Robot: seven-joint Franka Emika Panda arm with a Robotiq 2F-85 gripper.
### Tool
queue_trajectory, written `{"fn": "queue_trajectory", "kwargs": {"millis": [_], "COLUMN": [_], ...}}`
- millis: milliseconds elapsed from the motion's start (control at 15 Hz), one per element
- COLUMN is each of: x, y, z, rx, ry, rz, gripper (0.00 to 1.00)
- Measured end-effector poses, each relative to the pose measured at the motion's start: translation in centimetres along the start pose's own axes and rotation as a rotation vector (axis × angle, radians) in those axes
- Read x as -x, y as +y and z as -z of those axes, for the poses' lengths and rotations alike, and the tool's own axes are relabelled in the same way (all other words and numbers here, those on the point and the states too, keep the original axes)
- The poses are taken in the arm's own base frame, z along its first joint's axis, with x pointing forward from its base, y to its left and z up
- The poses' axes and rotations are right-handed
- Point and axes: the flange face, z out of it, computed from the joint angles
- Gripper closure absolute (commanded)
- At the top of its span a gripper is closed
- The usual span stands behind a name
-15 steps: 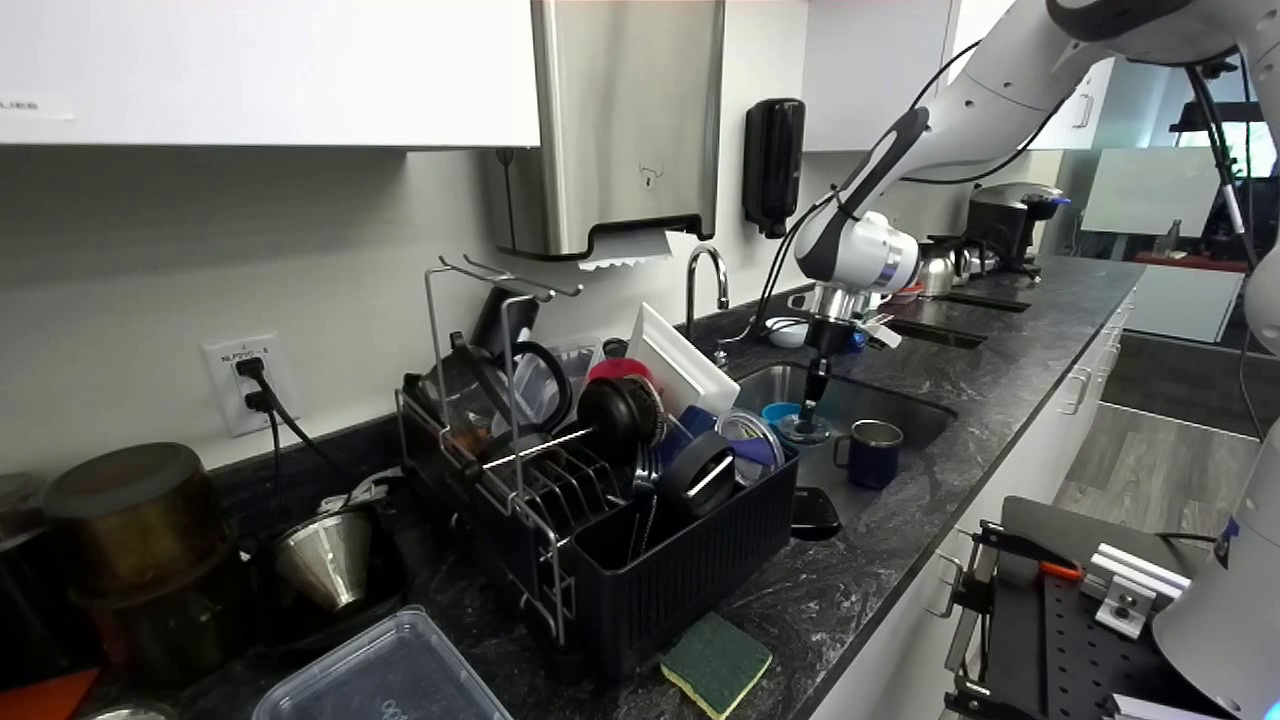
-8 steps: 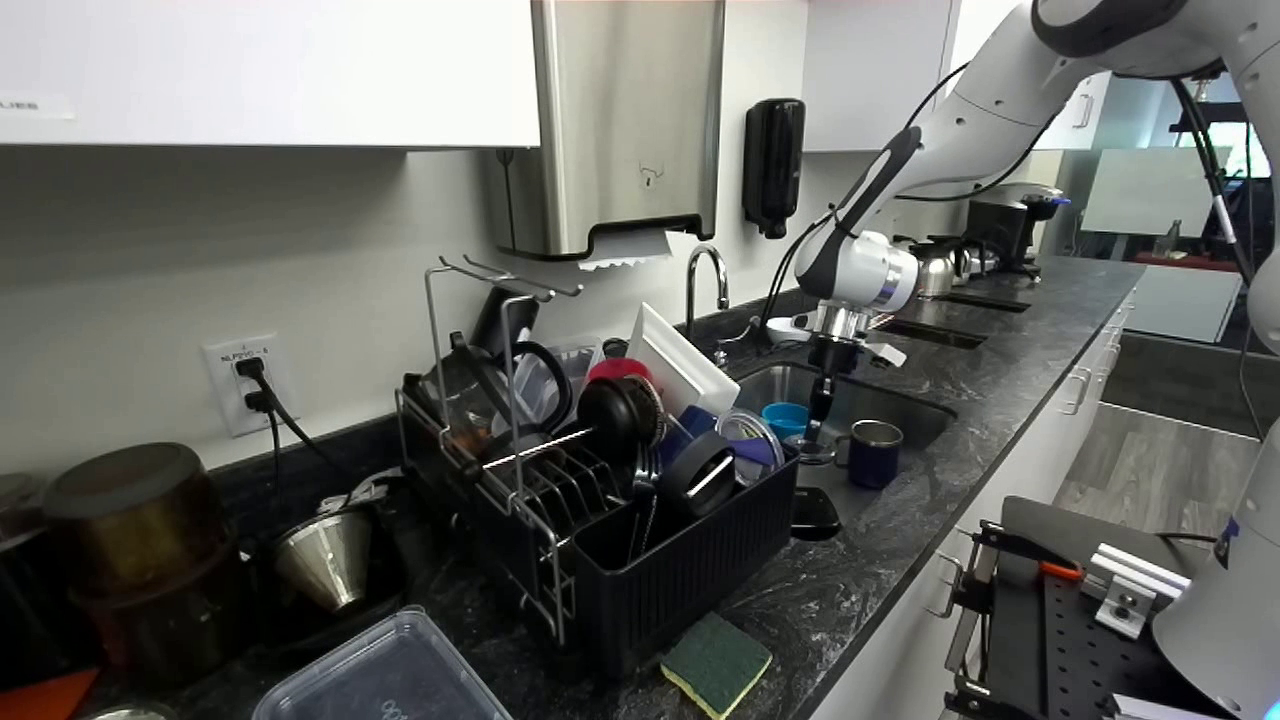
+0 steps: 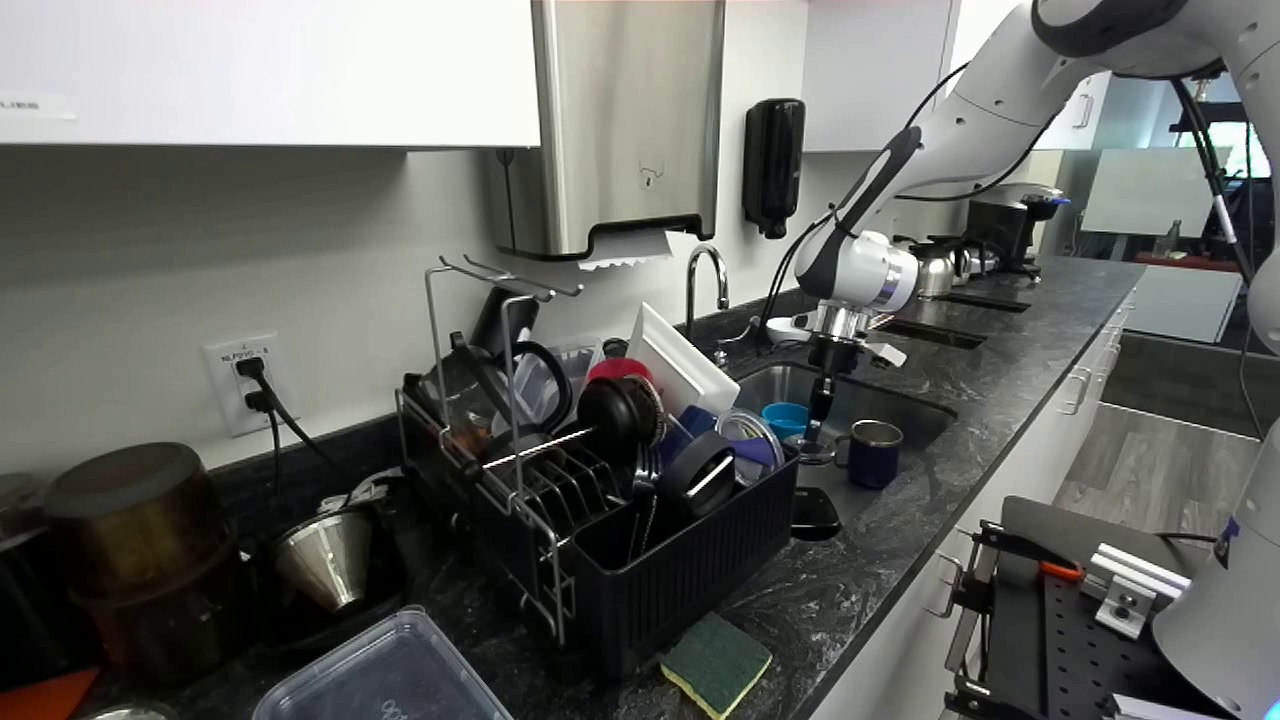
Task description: Move the thermo cup to the left then to the right and remove the lid
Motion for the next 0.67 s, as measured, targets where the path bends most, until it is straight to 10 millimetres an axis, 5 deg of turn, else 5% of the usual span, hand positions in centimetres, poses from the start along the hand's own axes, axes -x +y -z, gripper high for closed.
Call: {"fn": "queue_trajectory", "kwargs": {"millis": [67, 333, 667], "x": [0.0, 0.3, 3.0], "y": [0.0, -0.3, -3.1], "z": [0.0, -0.4, -2.9], "rx": [0.000, -0.006, 0.006], "ry": [0.000, -0.007, -0.022], "rz": [0.000, -0.003, -0.010], "gripper": [0.98, 0.98, 0.98]}}
